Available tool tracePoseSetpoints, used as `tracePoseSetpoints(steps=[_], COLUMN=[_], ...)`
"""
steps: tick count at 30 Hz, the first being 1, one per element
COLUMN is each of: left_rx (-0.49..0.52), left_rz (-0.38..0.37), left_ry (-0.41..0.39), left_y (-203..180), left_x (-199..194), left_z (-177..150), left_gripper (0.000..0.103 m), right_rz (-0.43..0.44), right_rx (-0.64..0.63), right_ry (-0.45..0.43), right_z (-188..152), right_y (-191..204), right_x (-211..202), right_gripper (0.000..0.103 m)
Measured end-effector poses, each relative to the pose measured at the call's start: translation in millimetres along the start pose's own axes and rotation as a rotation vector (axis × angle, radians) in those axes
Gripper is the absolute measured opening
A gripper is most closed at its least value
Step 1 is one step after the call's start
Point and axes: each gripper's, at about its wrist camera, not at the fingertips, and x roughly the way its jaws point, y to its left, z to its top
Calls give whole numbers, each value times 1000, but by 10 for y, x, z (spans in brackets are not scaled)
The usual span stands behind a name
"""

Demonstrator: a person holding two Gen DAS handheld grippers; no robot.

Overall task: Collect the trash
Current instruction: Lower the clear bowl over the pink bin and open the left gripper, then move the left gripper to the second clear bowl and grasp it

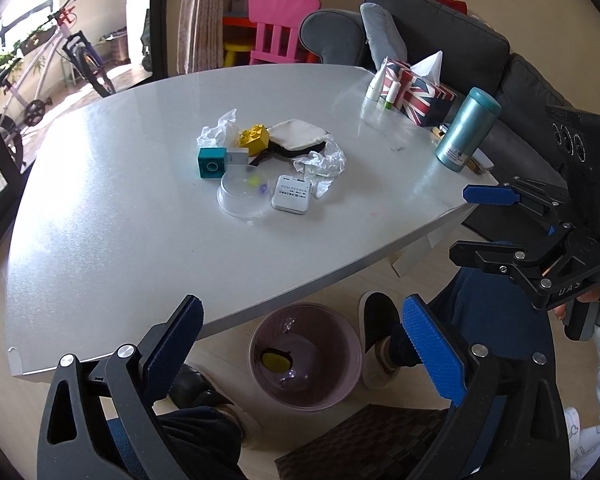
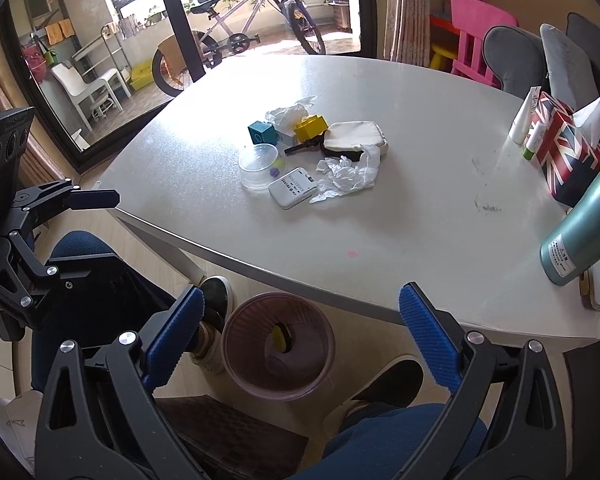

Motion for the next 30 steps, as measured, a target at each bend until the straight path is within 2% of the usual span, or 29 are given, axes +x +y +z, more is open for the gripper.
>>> tracePoseSetpoints(steps=[16, 30], left_rx=[-26, -23], left_rz=[46, 79], left_ry=[-26, -49], left_y=[133, 247], left_x=[-68, 6], left_z=[80, 384], left_gripper=[96, 96], right_rz=[-10, -37], right_rx=[2, 1], right_ry=[-25, -47], right_z=[89, 346], right_y=[-20, -148], right_x=[-23, 65], right_gripper=[97, 98])
